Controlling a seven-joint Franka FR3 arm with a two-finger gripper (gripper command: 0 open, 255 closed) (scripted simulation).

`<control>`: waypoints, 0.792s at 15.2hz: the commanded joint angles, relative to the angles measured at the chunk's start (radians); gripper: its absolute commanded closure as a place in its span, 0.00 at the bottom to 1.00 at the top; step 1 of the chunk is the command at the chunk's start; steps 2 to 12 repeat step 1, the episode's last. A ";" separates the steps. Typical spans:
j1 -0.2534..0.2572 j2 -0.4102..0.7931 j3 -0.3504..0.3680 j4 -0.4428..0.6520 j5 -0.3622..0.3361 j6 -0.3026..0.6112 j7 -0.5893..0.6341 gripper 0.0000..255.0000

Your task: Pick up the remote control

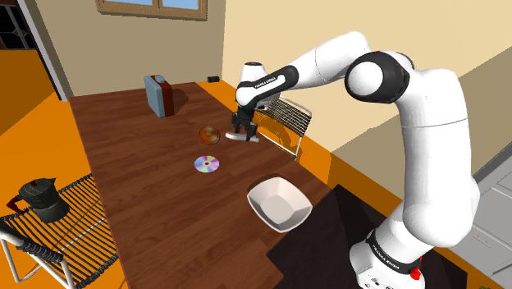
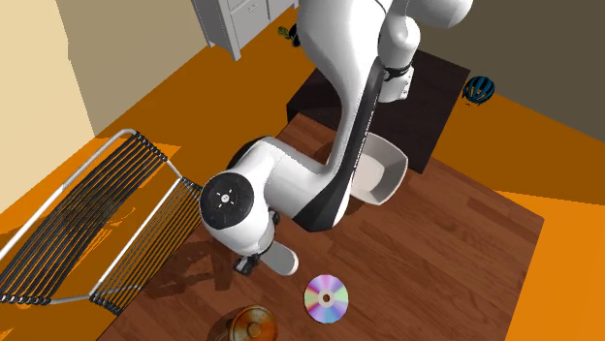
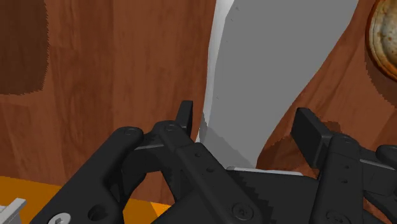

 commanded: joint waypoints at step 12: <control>0.000 -0.004 0.000 0.002 0.000 -0.006 0.001 1.00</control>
